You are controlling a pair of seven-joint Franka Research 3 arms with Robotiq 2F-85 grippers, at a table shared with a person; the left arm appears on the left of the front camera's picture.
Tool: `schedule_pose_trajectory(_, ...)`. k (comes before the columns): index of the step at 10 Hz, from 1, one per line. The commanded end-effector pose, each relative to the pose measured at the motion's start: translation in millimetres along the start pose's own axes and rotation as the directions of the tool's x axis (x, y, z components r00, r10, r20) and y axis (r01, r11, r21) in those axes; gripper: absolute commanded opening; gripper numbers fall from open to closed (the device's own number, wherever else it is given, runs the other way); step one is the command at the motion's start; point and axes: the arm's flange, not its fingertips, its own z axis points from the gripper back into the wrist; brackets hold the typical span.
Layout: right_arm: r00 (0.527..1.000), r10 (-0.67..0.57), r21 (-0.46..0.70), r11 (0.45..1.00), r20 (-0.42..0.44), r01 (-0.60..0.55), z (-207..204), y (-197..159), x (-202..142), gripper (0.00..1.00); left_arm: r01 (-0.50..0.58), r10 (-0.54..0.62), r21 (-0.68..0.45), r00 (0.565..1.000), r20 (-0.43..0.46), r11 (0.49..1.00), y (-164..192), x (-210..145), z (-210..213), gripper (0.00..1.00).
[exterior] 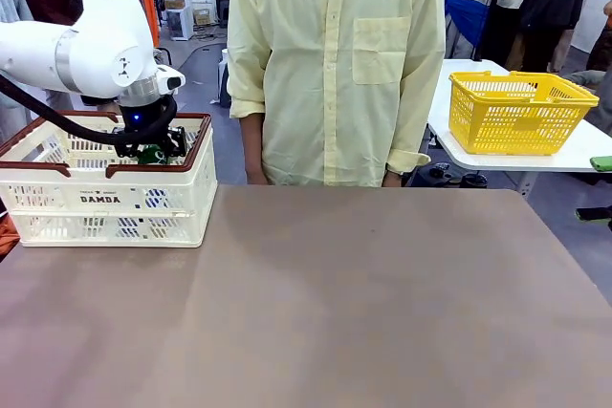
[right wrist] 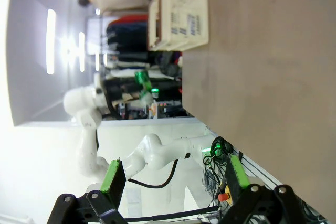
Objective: Place the drinks into the Shopping basket.
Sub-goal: Pick up one drink and place it into the Shopping basket.
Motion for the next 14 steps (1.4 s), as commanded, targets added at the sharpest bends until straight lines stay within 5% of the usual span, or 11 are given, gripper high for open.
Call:
schedule_pose_trajectory(1, 1.000, -0.019, -0.003, 1.000, 0.001, 0.019, 0.3, 4.5, -0.4, 1.00, 0.006, -0.006, 0.001, 1.000, 0.010, 1.000, 2.8, 0.7, 6.7, 0.00)
schedule_pose_trajectory(10, 1.000, -0.019, -0.003, 1.000, 0.001, 0.019, 0.3, 4.5, -0.4, 1.00, -0.043, 0.048, 0.074, 0.996, -0.074, 0.996, 1.5, 11.8, -48.7, 0.00)
schedule_pose_trajectory(12, 1.000, -0.019, -0.003, 1.000, 0.001, 0.019, 0.3, 4.5, -0.4, 1.00, -0.045, 0.050, 0.067, 0.996, -0.075, 0.997, 4.1, 10.8, -47.2, 1.00)
schedule_pose_trajectory(14, 1.000, -0.019, -0.003, 1.000, 0.001, 0.019, 0.3, 4.5, -0.4, 1.00, -0.045, 0.050, 0.066, 0.996, -0.072, 0.997, 3.5, 12.1, -43.5, 1.00)
